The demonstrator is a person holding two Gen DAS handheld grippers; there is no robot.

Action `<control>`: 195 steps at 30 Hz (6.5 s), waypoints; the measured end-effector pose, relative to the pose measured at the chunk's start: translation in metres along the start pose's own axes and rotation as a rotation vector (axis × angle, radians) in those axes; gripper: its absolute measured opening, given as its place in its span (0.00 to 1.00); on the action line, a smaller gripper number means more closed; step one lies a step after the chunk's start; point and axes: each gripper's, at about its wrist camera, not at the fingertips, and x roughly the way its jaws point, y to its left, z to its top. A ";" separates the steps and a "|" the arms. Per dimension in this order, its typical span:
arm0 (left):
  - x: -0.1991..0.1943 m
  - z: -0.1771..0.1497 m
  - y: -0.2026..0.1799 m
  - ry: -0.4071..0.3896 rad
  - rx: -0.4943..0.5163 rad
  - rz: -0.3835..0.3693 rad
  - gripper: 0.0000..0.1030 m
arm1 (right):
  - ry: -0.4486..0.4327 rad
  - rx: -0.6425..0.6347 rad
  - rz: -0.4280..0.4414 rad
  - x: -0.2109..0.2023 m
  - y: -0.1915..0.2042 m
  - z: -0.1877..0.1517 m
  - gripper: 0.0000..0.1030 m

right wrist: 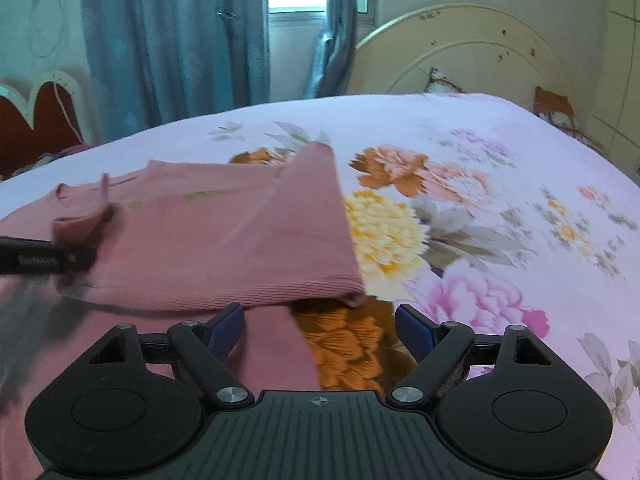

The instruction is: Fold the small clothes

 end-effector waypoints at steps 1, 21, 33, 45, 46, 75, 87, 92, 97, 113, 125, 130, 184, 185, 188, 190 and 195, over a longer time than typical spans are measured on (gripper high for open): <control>-0.001 0.002 0.002 -0.014 -0.008 -0.007 0.10 | 0.000 0.001 -0.002 0.001 -0.001 0.000 0.80; -0.066 0.044 0.079 -0.250 -0.206 0.030 0.07 | 0.032 0.031 0.065 0.036 0.018 0.017 0.31; -0.016 -0.021 0.108 -0.019 -0.182 0.135 0.08 | 0.052 0.012 0.006 0.035 0.010 0.010 0.07; -0.067 -0.013 0.109 -0.158 -0.105 0.205 0.49 | -0.042 0.031 0.054 0.007 0.003 0.037 0.77; -0.065 -0.009 0.104 -0.156 -0.087 0.189 0.51 | -0.044 0.025 0.060 0.013 0.005 0.042 0.77; 0.009 -0.016 0.108 0.023 -0.190 0.213 0.90 | -0.065 -0.130 -0.014 0.143 0.039 0.100 0.02; 0.001 -0.010 0.100 0.056 -0.148 0.241 0.86 | 0.013 -0.188 0.113 0.111 0.082 0.061 0.04; -0.016 -0.011 0.103 0.058 -0.120 0.246 0.86 | 0.030 -0.141 0.087 0.102 0.083 0.062 0.71; -0.039 -0.012 0.120 0.035 -0.139 0.232 0.86 | -0.016 -0.112 0.131 0.069 0.099 0.063 0.80; -0.111 -0.060 0.256 0.033 -0.300 0.323 0.86 | 0.052 -0.182 0.333 0.039 0.249 0.042 0.49; -0.157 -0.107 0.372 0.037 -0.491 0.469 0.86 | 0.137 -0.266 0.293 0.062 0.309 0.019 0.49; -0.180 -0.128 0.417 0.011 -0.611 0.556 0.86 | 0.129 -0.241 0.296 0.059 0.309 0.016 0.49; -0.042 -0.023 0.061 -0.096 0.068 -0.124 0.79 | 0.070 0.004 0.272 0.017 0.117 0.029 0.50; -0.051 -0.027 0.065 -0.130 0.080 -0.088 0.87 | 0.073 0.011 0.291 0.017 0.118 0.031 0.50; -0.066 -0.032 0.079 -0.159 0.103 -0.020 0.85 | 0.087 0.026 0.345 0.018 0.125 0.034 0.50; -0.073 -0.040 0.090 -0.150 0.090 0.036 0.84 | 0.112 0.031 0.382 0.026 0.135 0.035 0.50; -0.087 -0.069 0.142 -0.102 0.038 0.217 0.84 | 0.151 0.017 0.423 0.037 0.159 0.035 0.73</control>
